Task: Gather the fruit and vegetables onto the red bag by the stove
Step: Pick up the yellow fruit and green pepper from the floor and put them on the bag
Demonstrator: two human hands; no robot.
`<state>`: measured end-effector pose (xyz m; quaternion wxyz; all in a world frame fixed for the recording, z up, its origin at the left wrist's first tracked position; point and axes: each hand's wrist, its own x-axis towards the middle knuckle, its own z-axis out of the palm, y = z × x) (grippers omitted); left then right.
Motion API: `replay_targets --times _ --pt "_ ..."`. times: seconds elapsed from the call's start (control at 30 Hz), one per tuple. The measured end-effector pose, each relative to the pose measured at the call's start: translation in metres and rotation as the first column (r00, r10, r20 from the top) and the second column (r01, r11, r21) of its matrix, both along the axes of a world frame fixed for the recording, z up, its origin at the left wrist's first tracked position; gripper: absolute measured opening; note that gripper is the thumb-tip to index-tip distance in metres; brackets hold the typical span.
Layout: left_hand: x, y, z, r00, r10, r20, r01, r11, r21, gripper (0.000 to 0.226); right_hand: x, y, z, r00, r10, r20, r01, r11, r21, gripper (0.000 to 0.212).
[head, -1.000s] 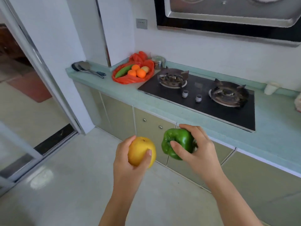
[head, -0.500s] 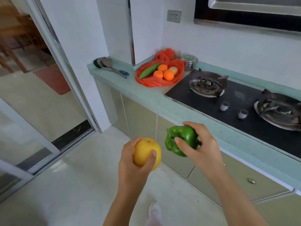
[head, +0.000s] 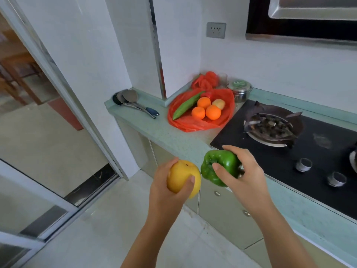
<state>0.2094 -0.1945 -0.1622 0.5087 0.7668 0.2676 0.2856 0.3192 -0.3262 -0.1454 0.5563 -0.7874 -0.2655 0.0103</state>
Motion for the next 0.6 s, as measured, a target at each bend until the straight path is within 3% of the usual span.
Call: replay_targets --times 0.3,0.6 --pt "0.043 0.09 -0.015 1.0 -0.011 -0.005 0.01 0.998 -0.061 0.044 0.042 0.082 -0.011 0.998 -0.05 -0.027 0.048 0.997 -0.057 0.041" --pt "0.092 0.251 -0.016 0.997 -0.069 -0.021 0.066 0.992 -0.103 0.045 0.069 0.231 -0.007 0.992 -0.122 0.024 0.124 0.987 -0.102 0.04"
